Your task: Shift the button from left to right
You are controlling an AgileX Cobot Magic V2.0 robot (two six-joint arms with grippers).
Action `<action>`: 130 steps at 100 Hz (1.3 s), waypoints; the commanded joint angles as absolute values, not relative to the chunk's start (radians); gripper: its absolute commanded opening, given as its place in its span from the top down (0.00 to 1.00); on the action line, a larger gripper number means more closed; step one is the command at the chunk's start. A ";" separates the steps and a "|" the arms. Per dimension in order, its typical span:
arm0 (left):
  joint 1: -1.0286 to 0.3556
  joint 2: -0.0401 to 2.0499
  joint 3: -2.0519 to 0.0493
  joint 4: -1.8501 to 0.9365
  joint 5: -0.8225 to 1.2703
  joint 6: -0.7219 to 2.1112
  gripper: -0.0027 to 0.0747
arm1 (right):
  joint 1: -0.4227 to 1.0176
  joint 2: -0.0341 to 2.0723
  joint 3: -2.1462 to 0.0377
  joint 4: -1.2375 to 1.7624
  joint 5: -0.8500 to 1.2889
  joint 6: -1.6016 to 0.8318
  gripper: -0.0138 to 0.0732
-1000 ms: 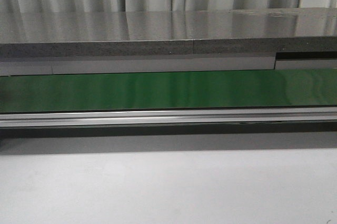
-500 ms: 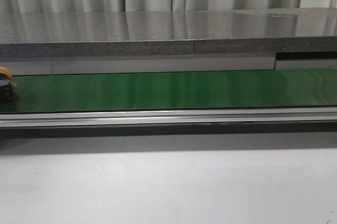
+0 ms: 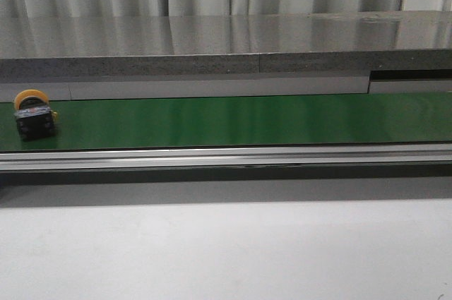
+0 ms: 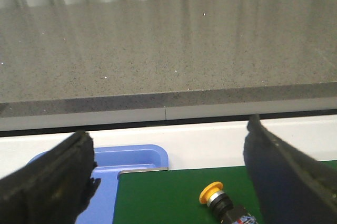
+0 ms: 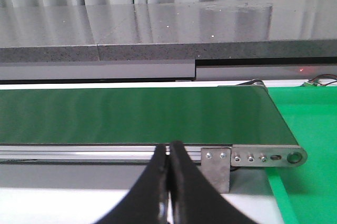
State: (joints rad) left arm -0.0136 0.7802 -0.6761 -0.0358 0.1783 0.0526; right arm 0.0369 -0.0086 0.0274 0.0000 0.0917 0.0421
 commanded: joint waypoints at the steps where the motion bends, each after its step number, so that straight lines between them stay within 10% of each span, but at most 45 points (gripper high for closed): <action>1: -0.020 0.685 -0.620 -0.047 0.046 0.050 0.23 | 0.038 -0.030 0.010 0.000 0.011 0.036 0.92; 88: -0.020 0.306 -0.352 -0.058 0.167 0.044 0.25 | 0.038 -0.030 0.010 0.000 0.011 0.036 0.92; 130: -0.020 0.306 -0.352 -0.058 0.171 0.044 0.91 | 0.038 -0.030 0.010 0.000 0.011 0.036 0.92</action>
State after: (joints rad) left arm -0.0136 0.2988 -0.3253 -0.0498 0.2420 0.0528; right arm 0.0369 -0.0086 0.0274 0.0000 0.0917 0.0421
